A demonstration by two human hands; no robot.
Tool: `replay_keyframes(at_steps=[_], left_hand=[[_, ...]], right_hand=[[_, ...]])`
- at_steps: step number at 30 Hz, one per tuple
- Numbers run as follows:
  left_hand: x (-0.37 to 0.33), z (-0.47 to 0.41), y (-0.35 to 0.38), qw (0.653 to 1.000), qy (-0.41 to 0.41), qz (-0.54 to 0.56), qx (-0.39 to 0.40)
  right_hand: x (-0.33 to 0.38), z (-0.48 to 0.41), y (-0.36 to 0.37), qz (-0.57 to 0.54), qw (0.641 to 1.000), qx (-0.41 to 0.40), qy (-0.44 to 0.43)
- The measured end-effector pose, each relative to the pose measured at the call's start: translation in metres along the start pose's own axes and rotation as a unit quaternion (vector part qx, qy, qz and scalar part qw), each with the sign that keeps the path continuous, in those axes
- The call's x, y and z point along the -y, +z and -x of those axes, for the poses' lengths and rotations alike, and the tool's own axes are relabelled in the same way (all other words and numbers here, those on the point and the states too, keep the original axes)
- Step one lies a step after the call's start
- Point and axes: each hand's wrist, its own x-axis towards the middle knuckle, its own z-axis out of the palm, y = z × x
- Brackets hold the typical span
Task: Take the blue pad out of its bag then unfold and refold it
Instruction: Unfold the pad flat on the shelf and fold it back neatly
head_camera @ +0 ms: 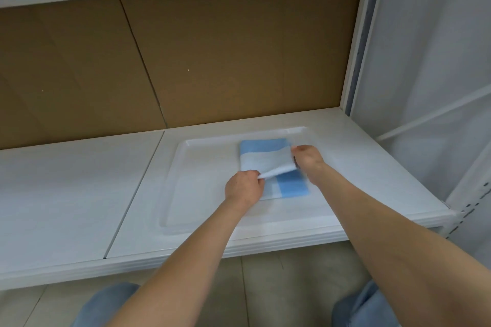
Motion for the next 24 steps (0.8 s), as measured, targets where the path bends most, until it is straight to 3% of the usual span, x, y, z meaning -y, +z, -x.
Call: replay_keyframes(at_steps=[2,4,9,13,15,17,19,24], left_hand=[[0.002,0.0,-0.005,0.99,-0.064,0.123,-0.01],[0.007,-0.002,-0.007,0.949,-0.128,0.287,-0.02],[0.016,-0.003,-0.009,0.782,-0.242,0.572,-0.05],[0.02,0.002,-0.012,0.644,-0.279,0.709,-0.061],[0.022,0.003,-0.012,0.6,-0.292,0.742,-0.067],[0.024,0.005,-0.011,0.581,-0.295,0.755,-0.068],[0.028,0.005,-0.011,0.592,-0.293,0.748,-0.072],[0.043,0.003,-0.019,0.609,-0.305,0.722,-0.121]], right_hand=[[-0.003,0.0,-0.002,-0.025,1.0,-0.001,0.013],[-0.007,0.005,-0.003,-0.045,0.998,0.01,0.038],[-0.012,0.013,0.001,-0.027,0.998,0.032,0.052],[-0.012,0.015,0.006,0.039,0.999,0.021,0.023],[-0.012,0.018,0.01,0.101,0.994,0.024,0.018],[-0.011,0.023,0.014,0.2,0.979,0.027,0.001],[-0.01,0.029,0.019,0.281,0.959,0.031,-0.03],[-0.009,0.036,0.034,0.351,0.928,0.095,-0.08]])
